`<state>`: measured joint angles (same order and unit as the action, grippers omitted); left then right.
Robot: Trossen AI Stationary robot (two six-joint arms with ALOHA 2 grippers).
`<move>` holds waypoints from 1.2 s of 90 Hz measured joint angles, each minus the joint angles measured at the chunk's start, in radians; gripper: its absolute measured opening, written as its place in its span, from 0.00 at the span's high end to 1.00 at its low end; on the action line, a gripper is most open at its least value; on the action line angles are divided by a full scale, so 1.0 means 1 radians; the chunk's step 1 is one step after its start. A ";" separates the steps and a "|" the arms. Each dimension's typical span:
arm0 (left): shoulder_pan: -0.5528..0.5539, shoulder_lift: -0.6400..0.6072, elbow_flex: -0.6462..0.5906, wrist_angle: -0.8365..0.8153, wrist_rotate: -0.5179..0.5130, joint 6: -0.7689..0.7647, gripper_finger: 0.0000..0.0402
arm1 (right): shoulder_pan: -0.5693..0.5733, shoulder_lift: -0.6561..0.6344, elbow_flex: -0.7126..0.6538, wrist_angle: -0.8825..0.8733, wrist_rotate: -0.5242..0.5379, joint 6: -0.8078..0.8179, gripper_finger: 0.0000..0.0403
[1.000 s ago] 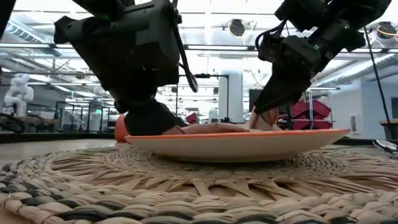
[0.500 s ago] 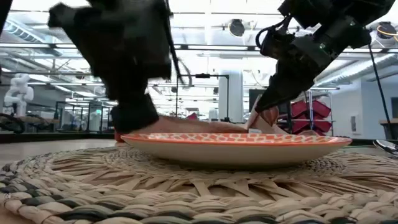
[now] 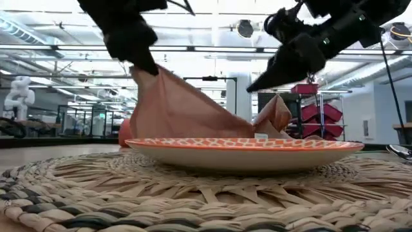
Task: Set table place
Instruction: Fold the white napkin
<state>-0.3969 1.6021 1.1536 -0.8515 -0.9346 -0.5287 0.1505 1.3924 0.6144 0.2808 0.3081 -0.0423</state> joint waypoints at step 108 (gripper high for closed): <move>-0.005 -0.002 0.506 -0.290 -0.062 0.304 1.00 | -0.033 0.292 0.247 0.074 0.028 -0.163 0.80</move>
<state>-0.4021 1.6001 1.6595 -1.1416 -0.9968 -0.2242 0.1177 1.6848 0.8612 0.3546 0.3363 -0.2054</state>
